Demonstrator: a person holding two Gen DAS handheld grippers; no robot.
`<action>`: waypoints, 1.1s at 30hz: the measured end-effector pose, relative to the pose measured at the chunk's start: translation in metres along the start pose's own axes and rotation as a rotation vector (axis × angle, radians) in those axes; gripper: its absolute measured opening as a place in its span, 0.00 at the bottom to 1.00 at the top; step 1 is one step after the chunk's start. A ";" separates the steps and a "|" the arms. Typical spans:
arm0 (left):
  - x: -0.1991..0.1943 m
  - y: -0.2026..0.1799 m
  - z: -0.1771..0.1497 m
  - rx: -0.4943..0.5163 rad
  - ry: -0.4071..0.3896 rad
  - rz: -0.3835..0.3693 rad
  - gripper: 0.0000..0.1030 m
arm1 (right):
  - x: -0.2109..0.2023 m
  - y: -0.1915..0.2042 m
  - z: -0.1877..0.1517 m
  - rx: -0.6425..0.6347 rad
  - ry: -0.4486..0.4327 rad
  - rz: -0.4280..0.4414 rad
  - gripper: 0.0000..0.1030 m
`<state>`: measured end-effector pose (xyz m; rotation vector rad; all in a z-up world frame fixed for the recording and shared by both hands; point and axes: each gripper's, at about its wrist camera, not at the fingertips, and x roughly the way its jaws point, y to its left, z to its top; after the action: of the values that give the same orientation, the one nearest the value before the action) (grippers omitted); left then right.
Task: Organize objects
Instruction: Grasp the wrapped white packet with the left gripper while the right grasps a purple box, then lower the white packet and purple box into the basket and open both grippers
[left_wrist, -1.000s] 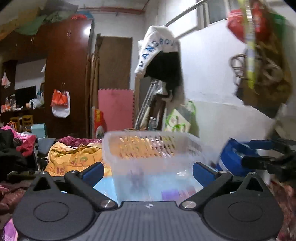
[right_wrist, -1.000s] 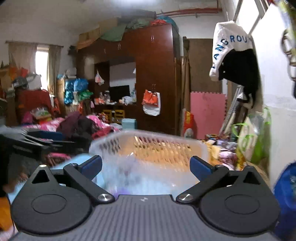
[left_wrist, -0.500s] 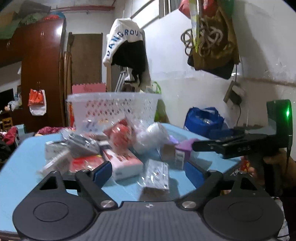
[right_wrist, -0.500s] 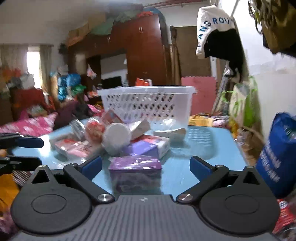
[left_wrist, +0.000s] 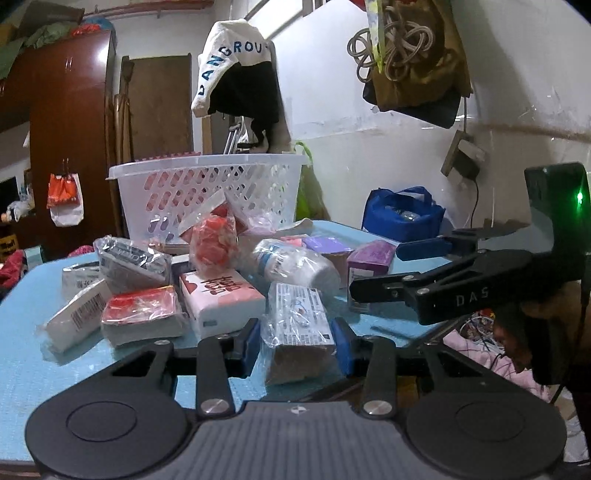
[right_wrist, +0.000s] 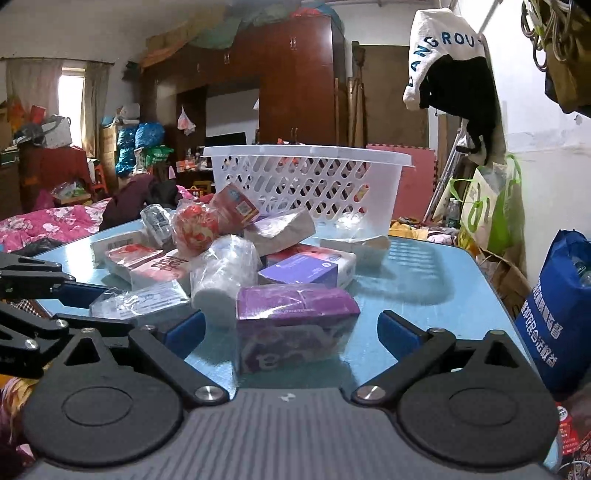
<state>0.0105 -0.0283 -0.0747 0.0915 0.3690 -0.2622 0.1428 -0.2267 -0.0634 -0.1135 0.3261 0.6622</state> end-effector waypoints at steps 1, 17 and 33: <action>0.001 -0.001 0.000 0.003 -0.001 0.004 0.45 | 0.001 0.001 -0.001 -0.006 0.003 -0.004 0.91; -0.016 0.012 0.008 -0.027 -0.064 0.020 0.45 | -0.023 -0.012 0.008 0.025 -0.051 -0.029 0.71; -0.010 0.085 0.116 -0.165 -0.197 0.080 0.45 | 0.006 -0.006 0.124 -0.065 -0.196 0.027 0.72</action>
<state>0.0643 0.0398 0.0397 -0.0815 0.1893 -0.1591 0.1833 -0.2027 0.0517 -0.1058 0.1181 0.7046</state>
